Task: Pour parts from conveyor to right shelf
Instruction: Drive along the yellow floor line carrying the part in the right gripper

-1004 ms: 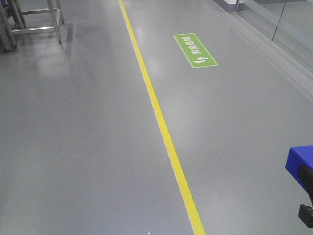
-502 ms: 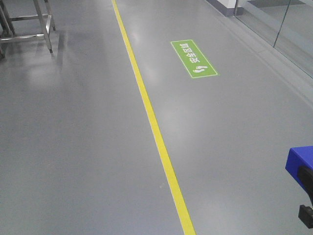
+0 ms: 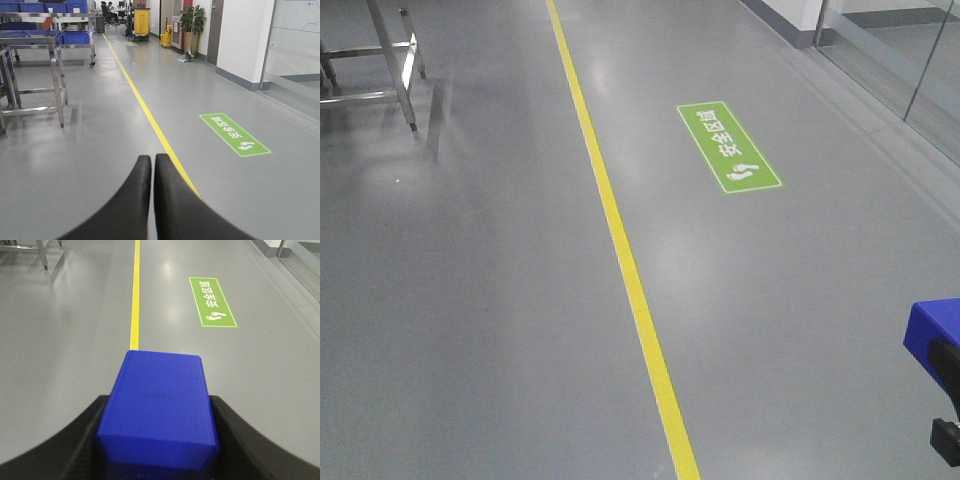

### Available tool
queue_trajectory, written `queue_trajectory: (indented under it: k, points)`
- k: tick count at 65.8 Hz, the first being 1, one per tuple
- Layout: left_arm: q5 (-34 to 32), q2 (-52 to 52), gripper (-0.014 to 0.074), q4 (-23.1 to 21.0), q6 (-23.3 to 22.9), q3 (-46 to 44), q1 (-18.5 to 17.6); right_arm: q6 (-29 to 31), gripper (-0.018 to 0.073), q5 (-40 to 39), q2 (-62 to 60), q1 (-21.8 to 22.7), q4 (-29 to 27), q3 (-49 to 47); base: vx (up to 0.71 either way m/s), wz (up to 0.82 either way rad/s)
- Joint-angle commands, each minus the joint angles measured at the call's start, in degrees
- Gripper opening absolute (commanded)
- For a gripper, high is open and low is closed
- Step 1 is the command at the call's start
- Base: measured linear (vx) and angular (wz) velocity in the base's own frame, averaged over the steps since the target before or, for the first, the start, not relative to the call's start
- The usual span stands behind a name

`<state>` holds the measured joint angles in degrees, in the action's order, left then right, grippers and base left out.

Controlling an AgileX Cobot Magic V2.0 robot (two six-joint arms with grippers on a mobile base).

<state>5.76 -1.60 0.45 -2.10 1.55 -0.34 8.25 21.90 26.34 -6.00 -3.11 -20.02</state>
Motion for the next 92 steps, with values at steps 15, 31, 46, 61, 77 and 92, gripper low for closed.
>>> queue_trajectory:
  k: [15, 31, 46, 61, 77, 92]
  points:
    - [-4.5, -1.0, -0.0006, -0.5, -0.5, -1.1, 0.2, 0.5, -0.0009, -4.3, 0.3, -0.1, 0.4, -1.6, 0.62, 0.02]
    - [-4.5, -1.0, -0.0006, -0.5, -0.5, -1.1, 0.2, 0.5, -0.0009, -4.3, 0.3, -0.1, 0.4, -1.6, 0.68, -0.02]
    - [-4.5, -1.0, -0.0006, -0.5, -0.5, -1.1, 0.2, 0.5, -0.0009, -4.3, 0.3, -0.1, 0.4, -1.6, 0.72, -0.07]
    - [-4.5, -1.0, -0.0006, -0.5, -0.5, -1.1, 0.2, 0.5, -0.0009, -4.2, 0.3, -0.1, 0.4, -1.6, 0.75, -0.03]
    - [-4.5, -1.0, -0.0006, -0.5, -0.5, -1.1, 0.2, 0.5, -0.0009, -4.2, 0.3, -0.1, 0.4, -1.6, 0.77, 0.10]
    - [-4.5, -1.0, -0.0006, -0.5, -0.5, -1.1, 0.2, 0.5, -0.0009, -4.3, 0.3, -0.1, 0.4, -1.6, 0.78, 0.22]
